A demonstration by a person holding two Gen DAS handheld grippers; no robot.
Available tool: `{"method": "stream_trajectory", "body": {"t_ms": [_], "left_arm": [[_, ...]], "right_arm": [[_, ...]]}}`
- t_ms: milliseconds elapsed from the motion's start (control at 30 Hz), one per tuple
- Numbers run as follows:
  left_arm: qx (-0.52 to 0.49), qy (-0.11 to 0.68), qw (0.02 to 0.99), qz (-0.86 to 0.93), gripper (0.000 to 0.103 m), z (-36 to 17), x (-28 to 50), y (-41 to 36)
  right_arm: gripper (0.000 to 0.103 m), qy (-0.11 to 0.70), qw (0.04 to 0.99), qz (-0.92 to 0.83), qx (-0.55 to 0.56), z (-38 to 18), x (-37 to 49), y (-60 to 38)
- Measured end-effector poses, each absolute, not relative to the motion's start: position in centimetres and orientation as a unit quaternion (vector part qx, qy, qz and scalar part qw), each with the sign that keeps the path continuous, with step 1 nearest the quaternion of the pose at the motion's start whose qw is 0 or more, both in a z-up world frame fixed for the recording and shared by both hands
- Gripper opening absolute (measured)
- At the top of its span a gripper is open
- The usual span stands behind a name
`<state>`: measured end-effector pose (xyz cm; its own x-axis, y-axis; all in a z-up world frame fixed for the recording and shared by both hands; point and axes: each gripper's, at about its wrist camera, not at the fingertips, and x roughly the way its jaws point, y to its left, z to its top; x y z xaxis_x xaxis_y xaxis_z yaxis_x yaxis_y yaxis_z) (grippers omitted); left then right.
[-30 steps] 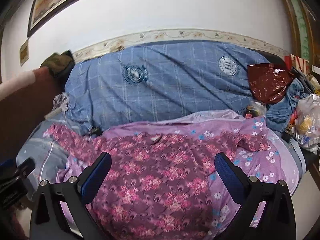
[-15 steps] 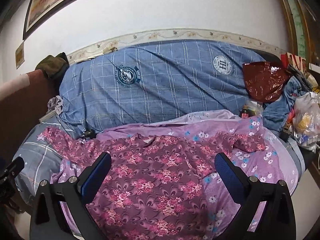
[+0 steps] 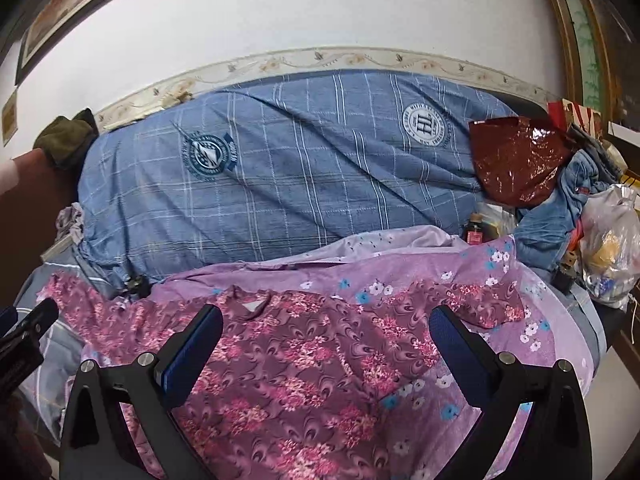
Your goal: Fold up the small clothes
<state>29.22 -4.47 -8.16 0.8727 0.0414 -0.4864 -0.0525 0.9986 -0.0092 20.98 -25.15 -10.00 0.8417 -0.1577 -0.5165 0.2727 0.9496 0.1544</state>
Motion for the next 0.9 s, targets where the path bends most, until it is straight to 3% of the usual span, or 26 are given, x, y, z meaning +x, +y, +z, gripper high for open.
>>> {"method": "stream_trajectory", "body": {"t_ms": [333,667,767,900], "left_arm": [[-0.010,0.274,0.961,0.040,0.097,-12.3,38.4,-6.3],[0.004,0.300,0.953,0.051,0.097,-16.4,42.6,-8.1],[0.012,0.311,0.949,0.041,0.097,-18.1,43.4,-8.6],[0.027,0.349,0.937,-0.003,0.097,-21.6,45.6,-8.9]], "right_arm": [[0.103,0.291,0.944,-0.111,0.108,-14.3,26.5,-24.8],[0.103,0.305,0.939,-0.105,0.117,-17.9,29.1,-26.4],[0.102,0.314,0.938,-0.071,0.125,-19.1,29.4,-29.1],[0.102,0.307,0.922,-0.055,0.230,-21.1,28.0,-38.8]]}}
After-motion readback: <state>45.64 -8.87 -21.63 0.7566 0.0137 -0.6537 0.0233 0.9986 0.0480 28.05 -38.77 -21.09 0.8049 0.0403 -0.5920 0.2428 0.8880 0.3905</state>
